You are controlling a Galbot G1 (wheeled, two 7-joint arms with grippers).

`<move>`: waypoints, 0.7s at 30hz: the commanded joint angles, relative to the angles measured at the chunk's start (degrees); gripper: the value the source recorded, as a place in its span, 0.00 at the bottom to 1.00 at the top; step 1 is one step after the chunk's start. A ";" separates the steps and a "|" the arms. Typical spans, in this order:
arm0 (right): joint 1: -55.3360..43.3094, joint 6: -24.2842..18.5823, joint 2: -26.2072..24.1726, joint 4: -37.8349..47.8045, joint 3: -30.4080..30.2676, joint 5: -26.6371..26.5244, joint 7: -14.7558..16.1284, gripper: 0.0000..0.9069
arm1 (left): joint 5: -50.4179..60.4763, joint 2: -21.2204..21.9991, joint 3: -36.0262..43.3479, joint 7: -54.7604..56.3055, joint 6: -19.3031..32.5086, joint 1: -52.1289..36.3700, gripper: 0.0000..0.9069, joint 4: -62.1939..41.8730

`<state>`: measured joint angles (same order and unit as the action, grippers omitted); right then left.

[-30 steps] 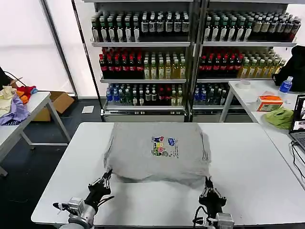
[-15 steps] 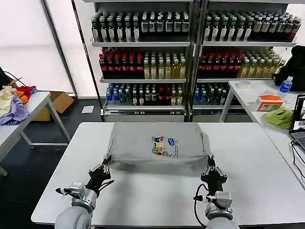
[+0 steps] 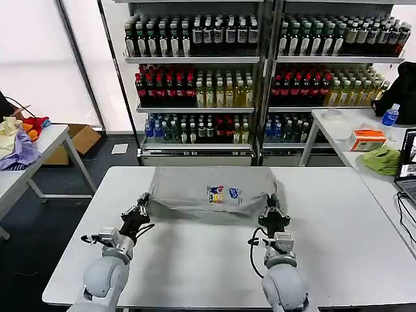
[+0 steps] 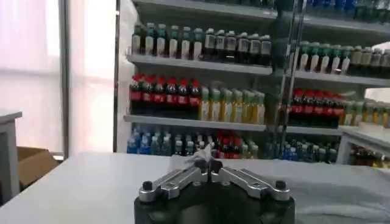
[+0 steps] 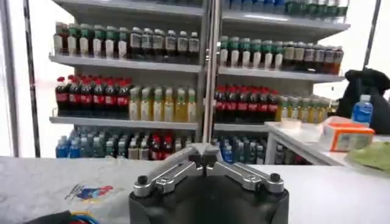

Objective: Fold and organize the clothes.

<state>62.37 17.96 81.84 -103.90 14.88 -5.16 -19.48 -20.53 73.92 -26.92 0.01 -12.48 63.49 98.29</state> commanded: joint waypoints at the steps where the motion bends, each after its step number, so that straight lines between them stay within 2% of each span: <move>1: -7.75 0.53 0.51 9.38 -1.21 -1.23 0.17 0.00 | -0.41 -0.81 0.34 0.39 -0.64 -4.75 0.00 -5.71; 18: -12.33 1.23 2.30 15.95 -2.29 -1.26 0.17 0.00 | 0.15 -1.58 0.67 -0.98 -3.92 -6.79 0.00 -8.98; 19: -12.33 1.30 2.38 15.94 -2.28 -1.27 0.17 0.00 | 0.14 -1.57 0.73 -0.91 -4.00 -6.84 0.36 -8.87; 20: -12.32 1.55 2.62 15.88 -2.20 -1.41 -0.24 0.00 | 0.03 -1.57 0.73 -0.85 -4.24 -7.01 0.96 -8.79; 21: -12.34 1.95 2.80 15.82 -2.11 -1.91 -0.65 0.33 | 0.04 -1.60 0.82 -0.85 -4.22 -7.08 1.00 -8.71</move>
<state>52.00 19.27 84.02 -90.88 12.91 -6.39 -19.51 -20.37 72.47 -26.25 -0.91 -15.36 57.67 90.63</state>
